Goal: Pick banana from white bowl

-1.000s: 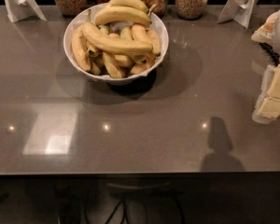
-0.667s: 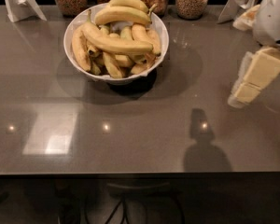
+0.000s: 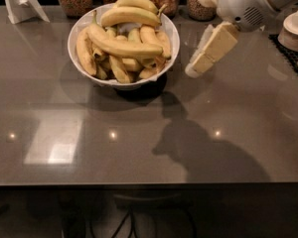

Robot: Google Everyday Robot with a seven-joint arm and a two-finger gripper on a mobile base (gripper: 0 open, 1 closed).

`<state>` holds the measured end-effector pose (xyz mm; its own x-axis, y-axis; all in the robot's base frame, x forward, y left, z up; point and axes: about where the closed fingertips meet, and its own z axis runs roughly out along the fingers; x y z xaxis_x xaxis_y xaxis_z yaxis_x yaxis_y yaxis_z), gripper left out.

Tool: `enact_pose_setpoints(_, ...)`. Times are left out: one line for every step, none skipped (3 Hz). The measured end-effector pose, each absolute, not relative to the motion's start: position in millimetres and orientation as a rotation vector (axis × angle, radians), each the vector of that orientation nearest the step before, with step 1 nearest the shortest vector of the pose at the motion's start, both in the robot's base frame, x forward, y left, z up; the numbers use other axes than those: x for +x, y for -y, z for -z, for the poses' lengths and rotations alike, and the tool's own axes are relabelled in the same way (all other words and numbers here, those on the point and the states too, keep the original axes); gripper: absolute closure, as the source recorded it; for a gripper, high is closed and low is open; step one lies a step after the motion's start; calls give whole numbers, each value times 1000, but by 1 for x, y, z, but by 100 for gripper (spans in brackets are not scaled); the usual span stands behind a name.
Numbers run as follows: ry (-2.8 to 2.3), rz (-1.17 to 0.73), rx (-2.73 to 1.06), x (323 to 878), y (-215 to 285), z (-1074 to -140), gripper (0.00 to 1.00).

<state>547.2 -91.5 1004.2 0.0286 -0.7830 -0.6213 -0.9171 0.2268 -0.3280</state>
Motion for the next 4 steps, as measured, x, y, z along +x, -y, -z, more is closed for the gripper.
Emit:
enact_pose_setpoints(-1673, -395, -1520, 574, 54, -1013, 0)
enact_pose_setpoints(-1671, -402, -1521, 573, 52, -1013, 0)
enact_pose_setpoints(-1638, -376, -1575, 571, 39, -1015, 0)
enact_pose_setpoints(-1594, -343, -1639, 572, 18, -1014, 0)
